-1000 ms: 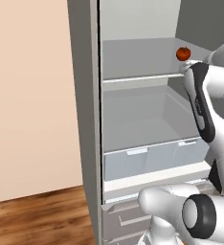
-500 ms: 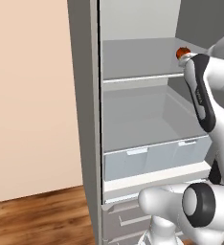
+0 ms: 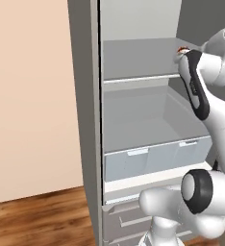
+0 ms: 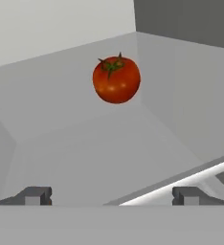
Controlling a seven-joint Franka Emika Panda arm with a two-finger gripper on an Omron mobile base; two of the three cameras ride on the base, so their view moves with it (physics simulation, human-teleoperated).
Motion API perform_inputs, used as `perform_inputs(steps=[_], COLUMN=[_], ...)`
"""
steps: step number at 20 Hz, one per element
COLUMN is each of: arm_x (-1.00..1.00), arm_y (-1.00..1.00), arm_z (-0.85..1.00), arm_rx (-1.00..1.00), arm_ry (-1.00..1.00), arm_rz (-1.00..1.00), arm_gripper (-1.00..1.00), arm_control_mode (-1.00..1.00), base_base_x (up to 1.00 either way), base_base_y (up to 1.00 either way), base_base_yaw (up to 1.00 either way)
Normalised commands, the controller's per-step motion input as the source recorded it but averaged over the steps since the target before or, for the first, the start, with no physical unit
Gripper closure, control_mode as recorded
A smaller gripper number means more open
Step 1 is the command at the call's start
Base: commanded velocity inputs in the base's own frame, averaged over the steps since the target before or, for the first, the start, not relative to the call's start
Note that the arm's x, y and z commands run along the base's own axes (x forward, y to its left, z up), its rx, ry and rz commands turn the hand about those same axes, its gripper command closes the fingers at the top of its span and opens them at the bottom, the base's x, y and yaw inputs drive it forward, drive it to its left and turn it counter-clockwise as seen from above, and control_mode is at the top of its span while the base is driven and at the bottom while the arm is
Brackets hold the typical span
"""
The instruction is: Take the cheese, chicken drumstick, and tomato from the fridge and place them on the plate on the dining counter to create an appetizer plate.
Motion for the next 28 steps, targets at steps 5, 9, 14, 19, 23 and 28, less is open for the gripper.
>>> perform_inputs(steps=[5,9,14,19,23,28], arm_x=[0.17,0.25,0.38,0.41,0.42,0.39], arm_y=[-0.19,-0.25,-0.17,0.0,0.0,-0.06], arm_z=[0.2,0.04,0.0,0.0,-0.03,-0.06], arm_rx=[0.0,0.0,0.0,0.0,0.0,0.0], arm_ry=[0.02,0.0,0.0,0.0,0.0,0.0], arm_rz=[0.0,0.0,0.0,0.0,0.0,0.0], arm_gripper=[-1.0,-1.0,-1.0,-1.0,-1.0,-1.0], arm_control_mode=[-1.0,-1.0,-1.0,-1.0,-1.0,-1.0], base_base_x=[0.0,0.0,0.0,0.0,0.0,0.0], base_base_y=[0.0,0.0,0.0,0.0,0.0,0.0], base_base_yaw=[0.0,0.0,0.0,0.0,0.0,0.0])
